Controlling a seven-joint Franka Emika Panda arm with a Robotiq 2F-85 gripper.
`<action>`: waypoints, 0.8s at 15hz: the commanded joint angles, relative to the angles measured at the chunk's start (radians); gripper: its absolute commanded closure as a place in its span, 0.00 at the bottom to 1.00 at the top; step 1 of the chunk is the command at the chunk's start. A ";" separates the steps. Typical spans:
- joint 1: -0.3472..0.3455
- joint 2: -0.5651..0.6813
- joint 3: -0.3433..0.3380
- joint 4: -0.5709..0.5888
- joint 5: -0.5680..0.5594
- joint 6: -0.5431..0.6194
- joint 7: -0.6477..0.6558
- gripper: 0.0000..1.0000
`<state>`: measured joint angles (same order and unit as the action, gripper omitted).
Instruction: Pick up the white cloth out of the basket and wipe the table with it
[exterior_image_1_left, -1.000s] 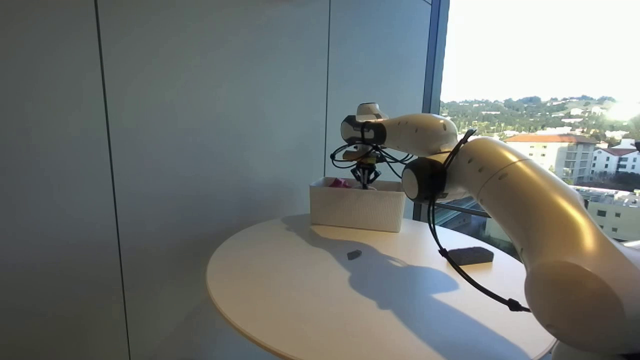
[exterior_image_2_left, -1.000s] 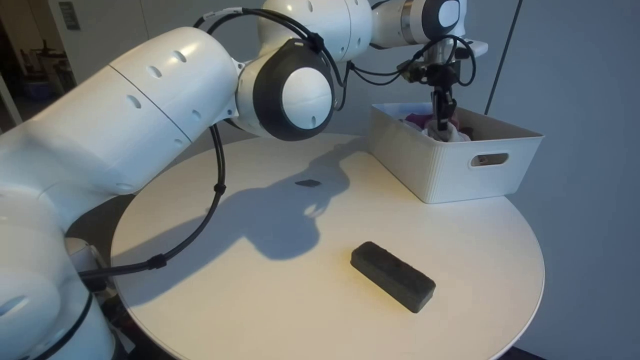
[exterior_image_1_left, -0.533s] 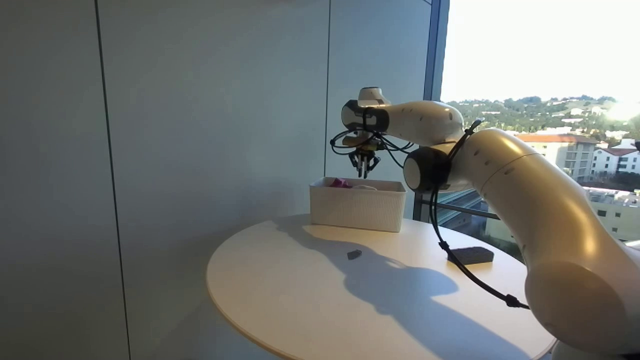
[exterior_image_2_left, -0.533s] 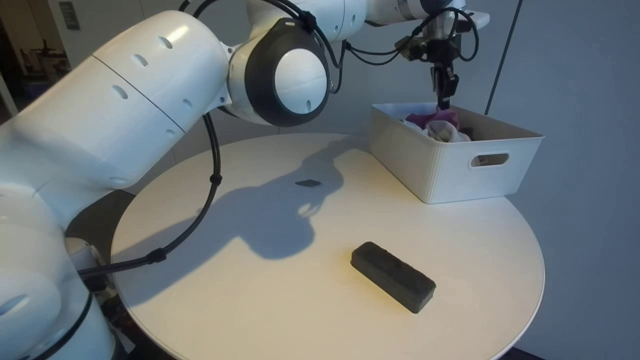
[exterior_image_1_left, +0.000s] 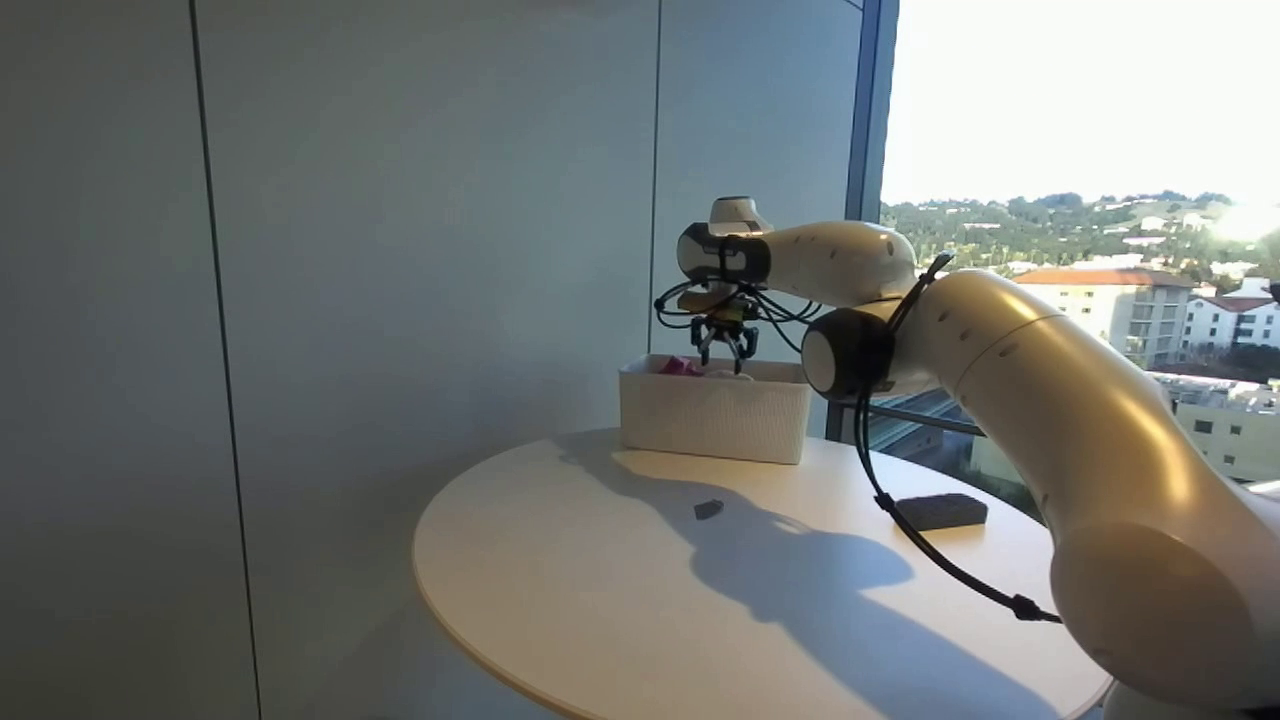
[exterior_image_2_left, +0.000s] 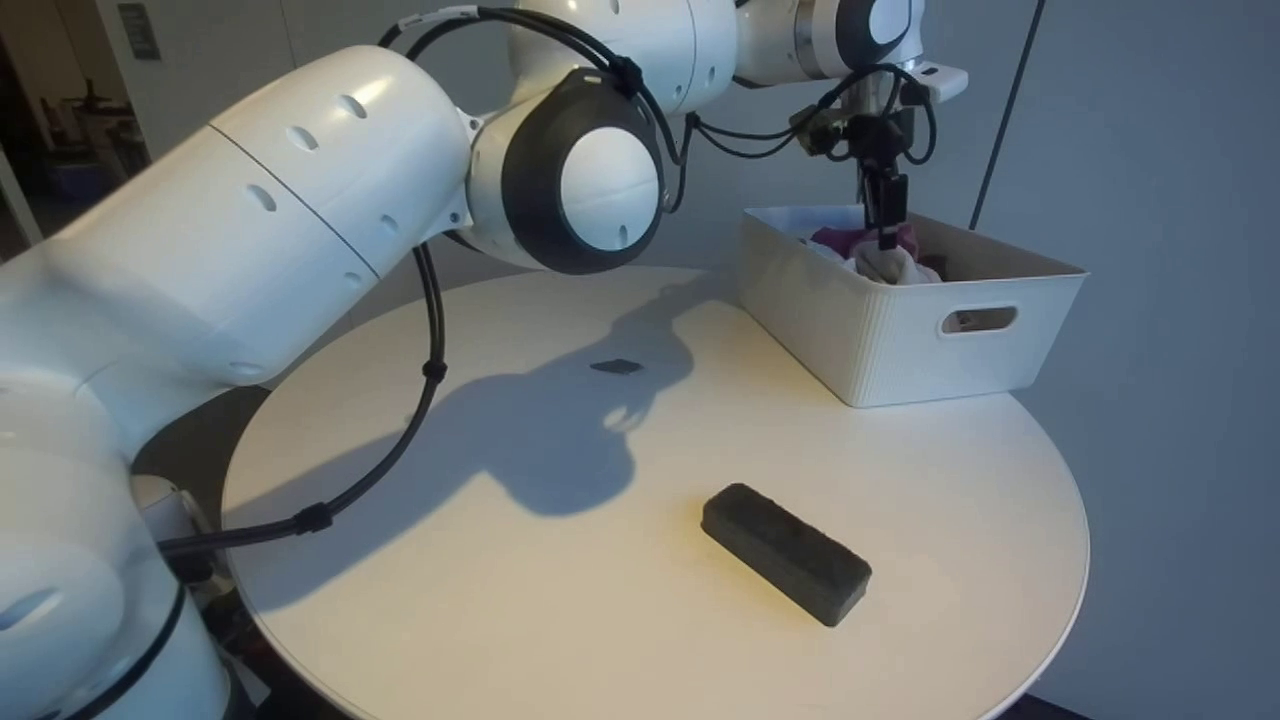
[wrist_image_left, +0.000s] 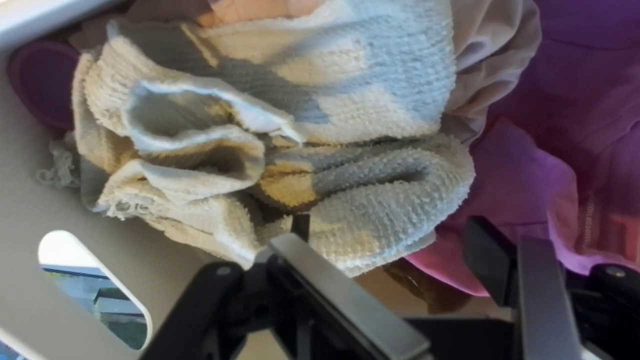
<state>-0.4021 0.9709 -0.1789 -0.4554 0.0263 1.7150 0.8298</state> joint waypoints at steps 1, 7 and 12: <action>0.002 0.017 -0.004 0.028 0.001 0.060 0.118 0.00; -0.001 0.040 -0.012 0.024 -0.007 0.012 0.268 0.00; -0.009 0.063 0.000 0.025 0.001 -0.011 0.303 0.32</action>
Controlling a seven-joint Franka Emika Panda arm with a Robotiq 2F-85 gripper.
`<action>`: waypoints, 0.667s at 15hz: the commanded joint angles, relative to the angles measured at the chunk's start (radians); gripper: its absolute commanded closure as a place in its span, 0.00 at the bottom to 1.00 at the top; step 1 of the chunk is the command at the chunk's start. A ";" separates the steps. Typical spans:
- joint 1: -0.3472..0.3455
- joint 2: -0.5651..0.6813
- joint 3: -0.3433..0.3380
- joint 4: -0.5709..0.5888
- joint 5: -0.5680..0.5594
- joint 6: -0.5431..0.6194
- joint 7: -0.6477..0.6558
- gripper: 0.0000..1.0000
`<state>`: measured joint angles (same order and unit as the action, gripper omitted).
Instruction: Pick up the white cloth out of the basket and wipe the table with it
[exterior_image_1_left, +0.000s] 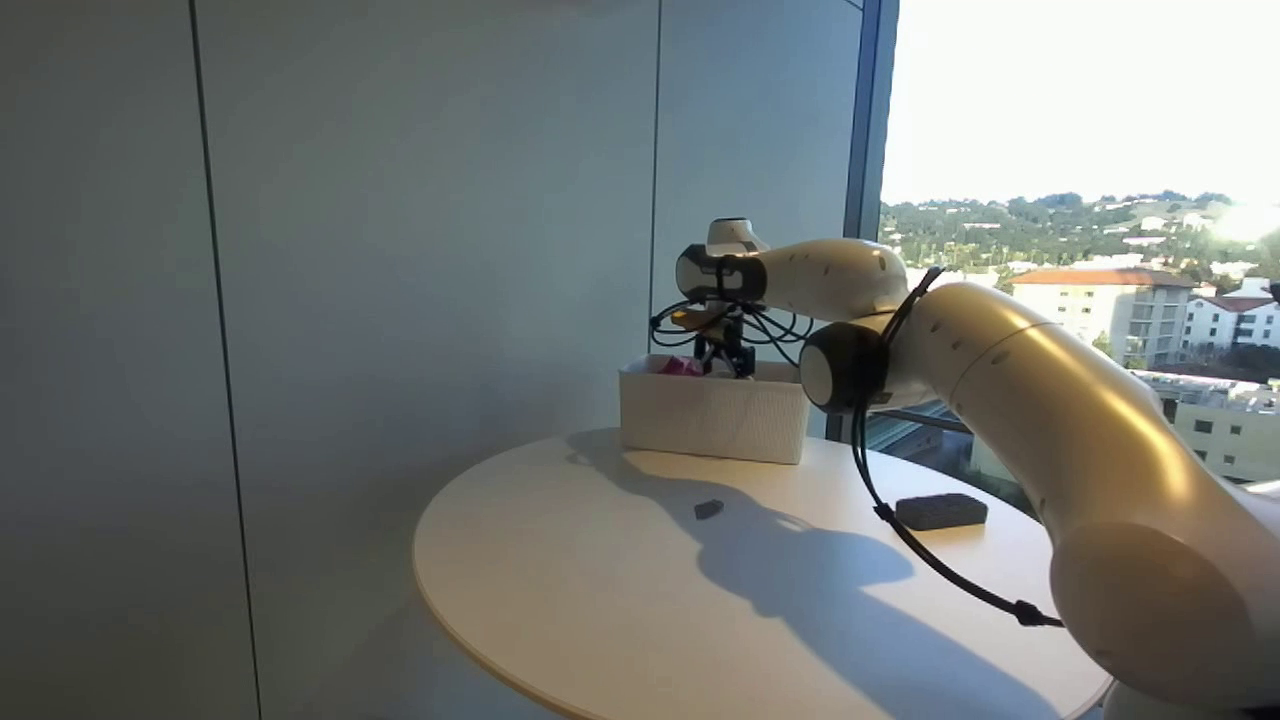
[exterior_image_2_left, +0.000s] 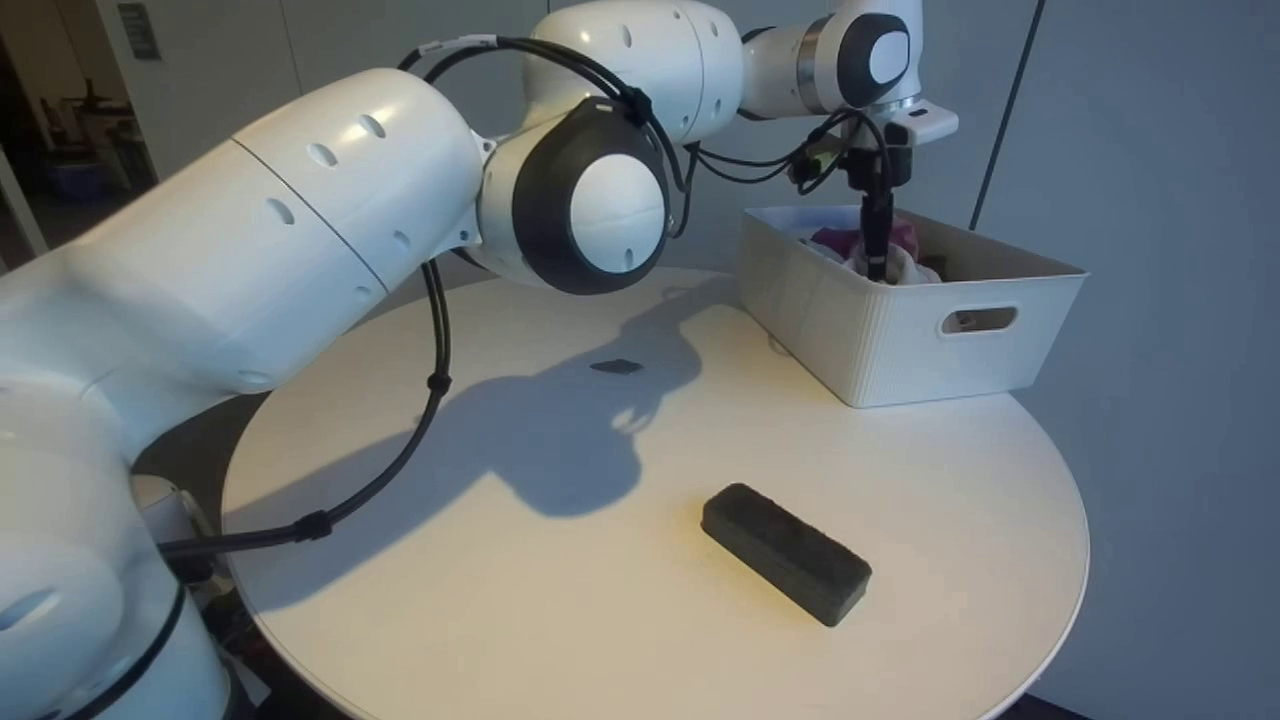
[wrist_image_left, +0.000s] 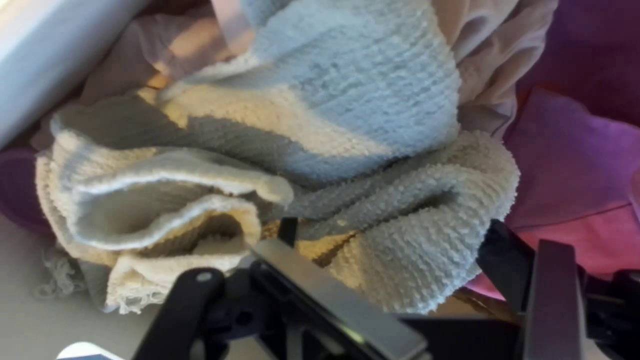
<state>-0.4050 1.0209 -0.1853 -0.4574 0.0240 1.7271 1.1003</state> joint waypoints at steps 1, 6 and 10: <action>-0.006 0.017 0.008 0.029 0.003 -0.027 0.034 0.38; -0.006 0.025 0.006 0.034 -0.002 -0.023 0.034 0.73; -0.008 0.023 0.009 0.033 0.002 -0.023 0.031 0.95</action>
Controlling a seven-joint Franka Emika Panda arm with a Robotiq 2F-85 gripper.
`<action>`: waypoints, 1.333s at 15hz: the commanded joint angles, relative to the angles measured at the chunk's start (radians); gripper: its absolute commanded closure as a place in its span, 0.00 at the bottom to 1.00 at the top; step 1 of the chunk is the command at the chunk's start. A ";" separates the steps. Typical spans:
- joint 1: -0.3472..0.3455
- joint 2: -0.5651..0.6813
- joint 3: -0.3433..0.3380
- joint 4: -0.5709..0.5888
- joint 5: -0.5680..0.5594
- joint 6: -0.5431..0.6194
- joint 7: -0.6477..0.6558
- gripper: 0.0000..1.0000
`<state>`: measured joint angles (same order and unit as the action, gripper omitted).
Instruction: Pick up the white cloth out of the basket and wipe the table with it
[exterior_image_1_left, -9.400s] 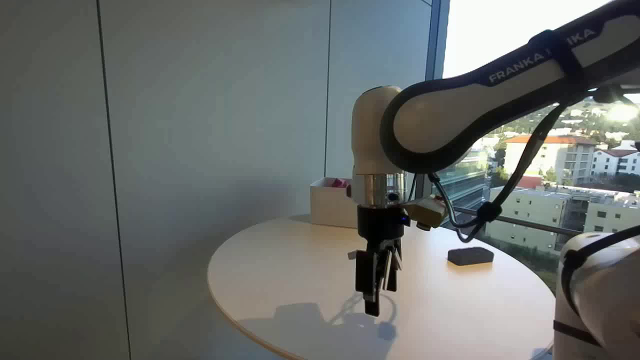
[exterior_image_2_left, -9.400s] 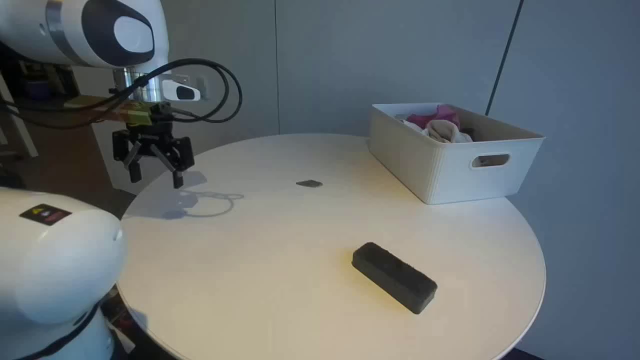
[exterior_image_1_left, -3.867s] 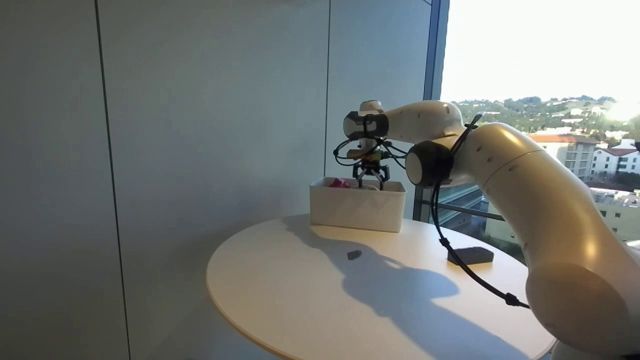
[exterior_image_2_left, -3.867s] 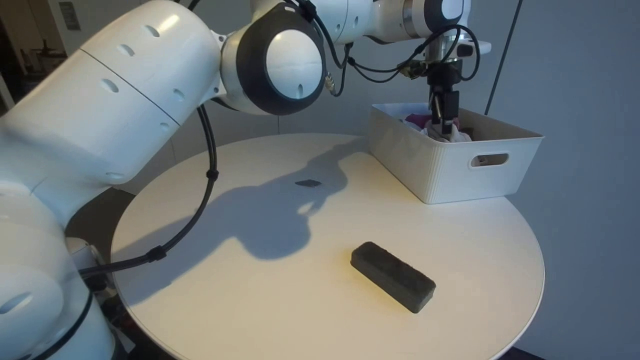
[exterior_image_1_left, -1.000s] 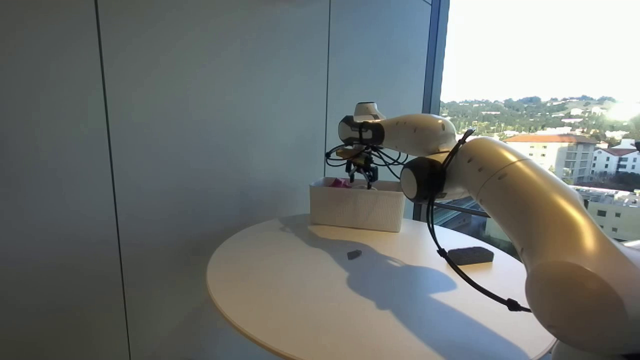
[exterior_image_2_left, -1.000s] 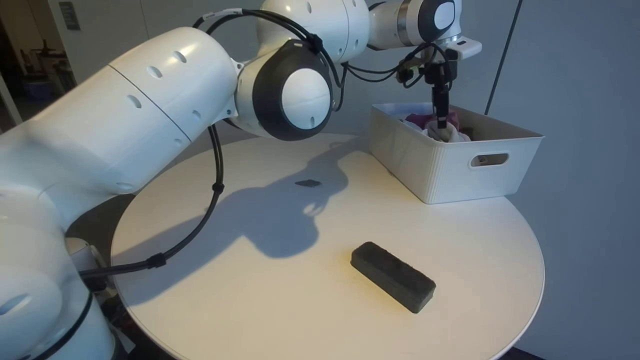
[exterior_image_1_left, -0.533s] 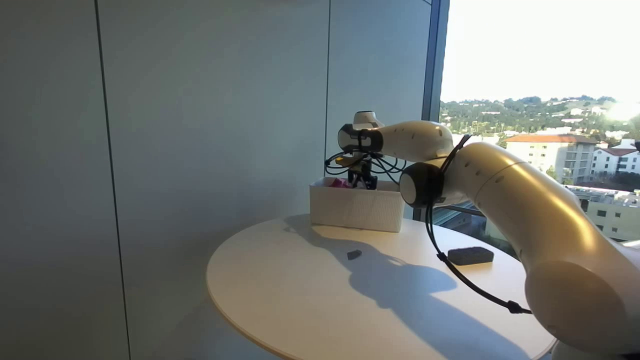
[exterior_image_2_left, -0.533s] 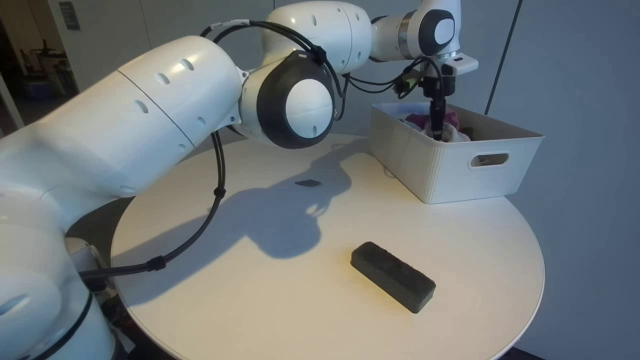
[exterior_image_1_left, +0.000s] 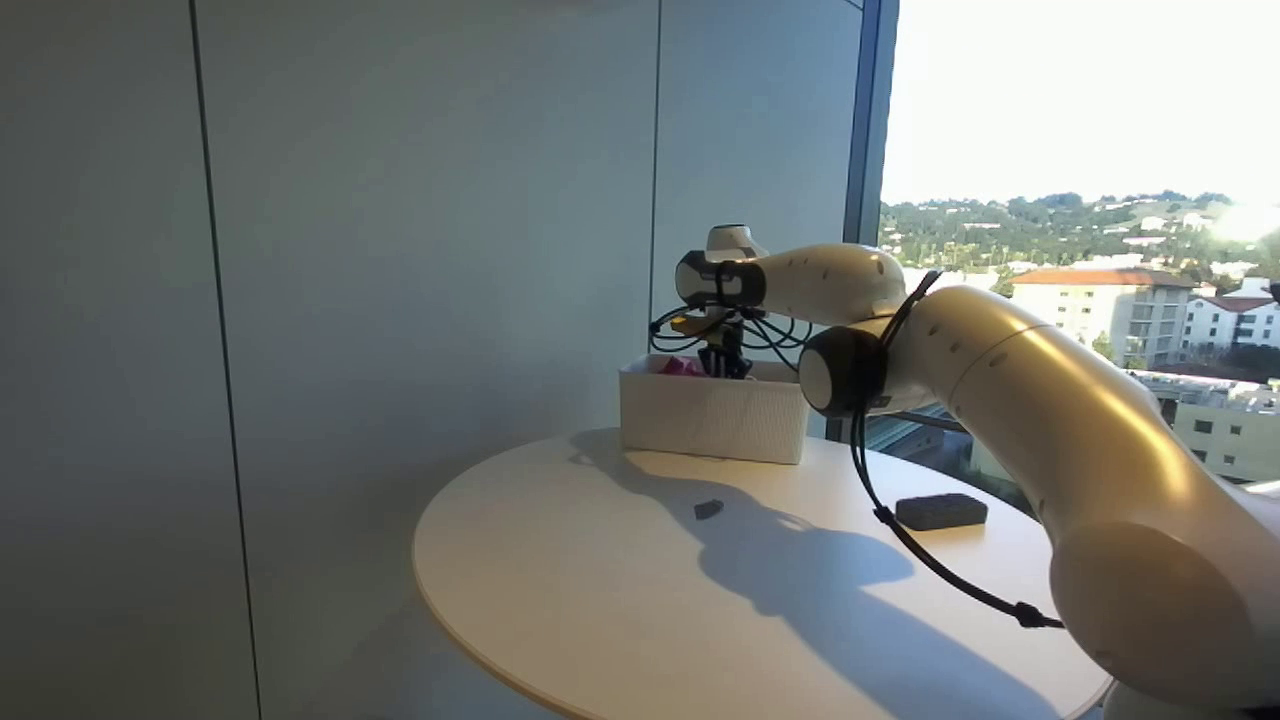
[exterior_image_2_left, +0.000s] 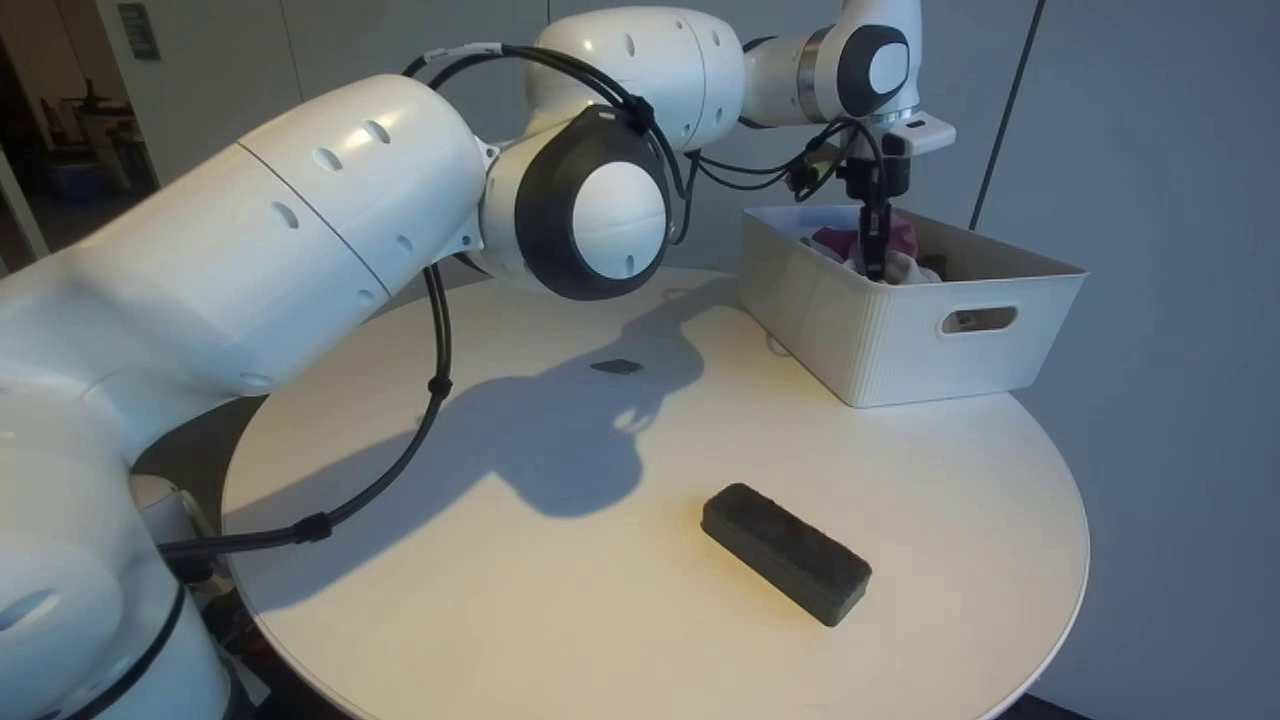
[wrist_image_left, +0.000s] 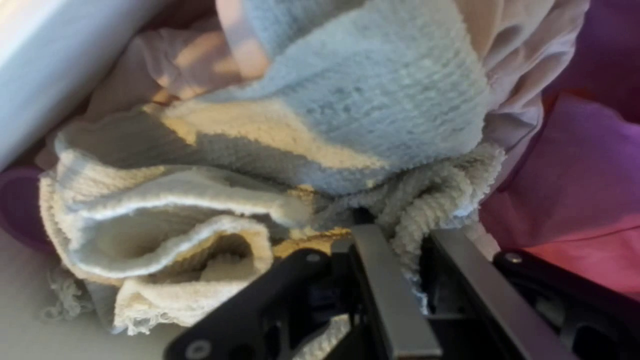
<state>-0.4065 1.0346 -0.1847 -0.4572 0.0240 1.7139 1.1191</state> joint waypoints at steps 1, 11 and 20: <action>-0.008 0.007 0.013 0.033 0.007 -0.012 0.008 0.97; -0.035 -0.215 0.087 0.002 0.070 -0.074 -0.128 0.93; -0.079 -0.500 0.164 -0.016 0.212 -0.455 -0.520 0.92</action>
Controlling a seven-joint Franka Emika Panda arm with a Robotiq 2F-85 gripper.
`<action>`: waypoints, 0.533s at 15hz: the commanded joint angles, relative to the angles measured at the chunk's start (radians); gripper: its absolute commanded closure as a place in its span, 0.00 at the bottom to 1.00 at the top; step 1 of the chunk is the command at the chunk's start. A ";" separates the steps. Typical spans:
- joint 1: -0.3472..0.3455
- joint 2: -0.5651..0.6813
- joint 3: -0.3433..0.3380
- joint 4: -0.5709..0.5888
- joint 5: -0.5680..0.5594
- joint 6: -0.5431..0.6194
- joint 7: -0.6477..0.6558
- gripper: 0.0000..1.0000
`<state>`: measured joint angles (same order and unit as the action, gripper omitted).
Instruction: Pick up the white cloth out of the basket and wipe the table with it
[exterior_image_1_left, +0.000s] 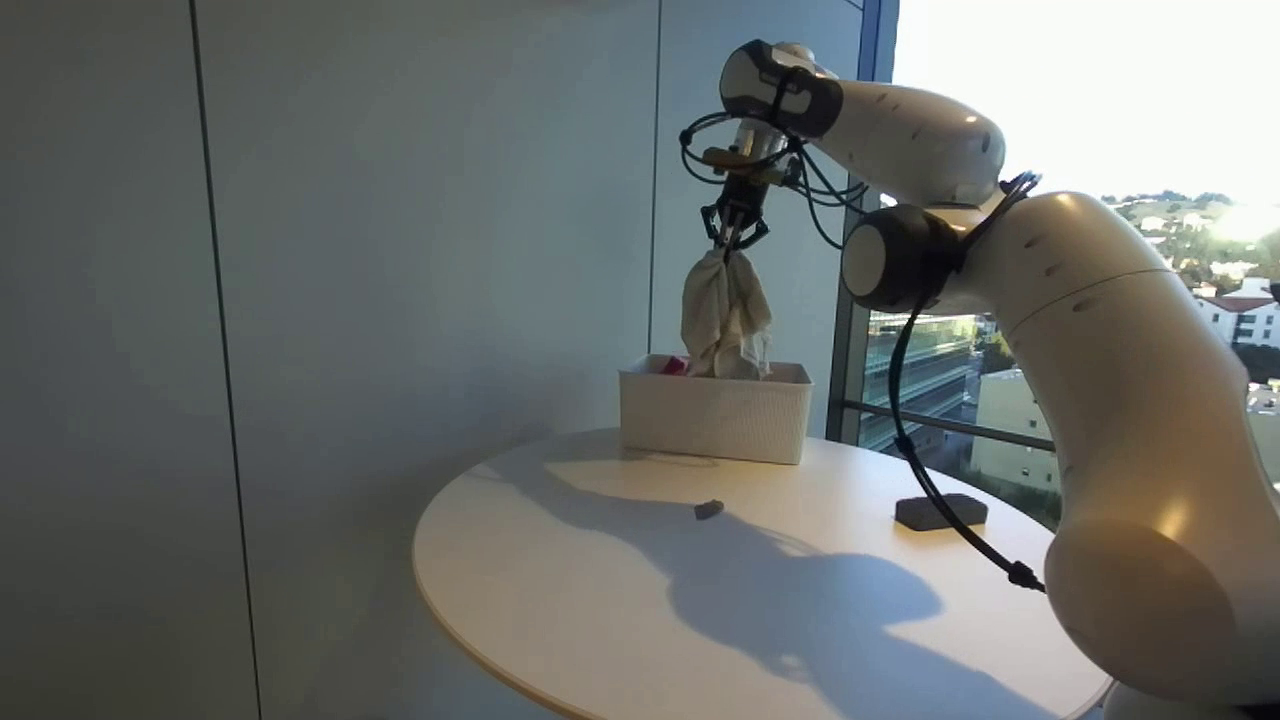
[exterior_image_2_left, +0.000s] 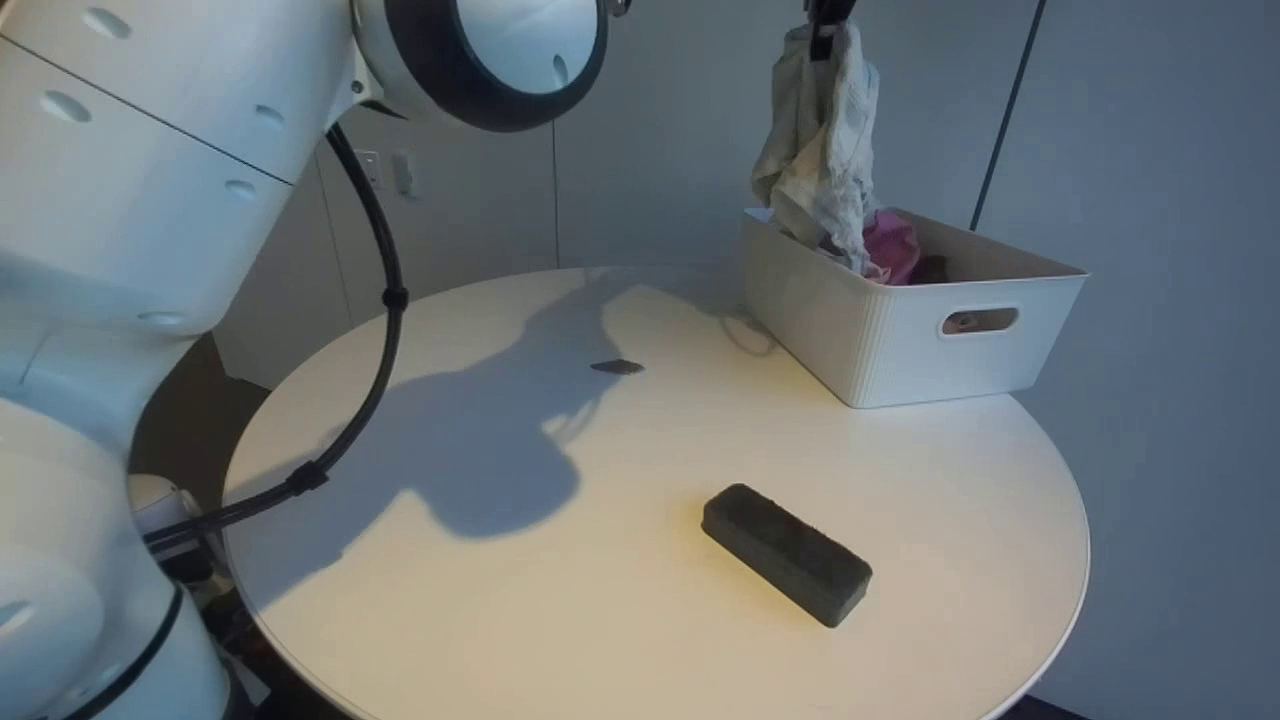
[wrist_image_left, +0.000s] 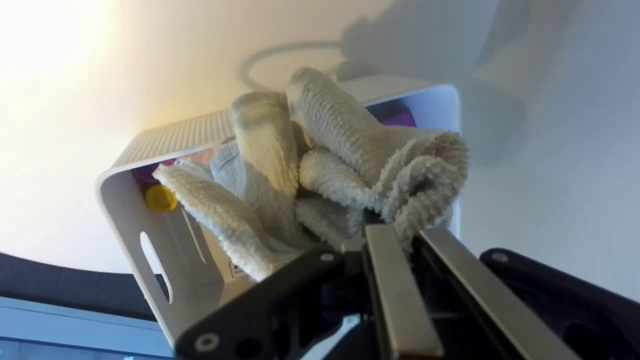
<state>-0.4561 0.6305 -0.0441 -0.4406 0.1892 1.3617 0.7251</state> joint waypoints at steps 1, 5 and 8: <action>-0.040 -0.123 0.023 -0.037 0.062 -0.151 -0.175 0.92; -0.083 -0.216 0.010 -0.062 0.118 -0.383 -0.351 0.92; -0.096 -0.180 0.000 -0.021 0.138 -0.559 -0.435 0.92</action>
<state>-0.5369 0.4398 -0.0407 -0.4585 0.2903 0.9161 0.3720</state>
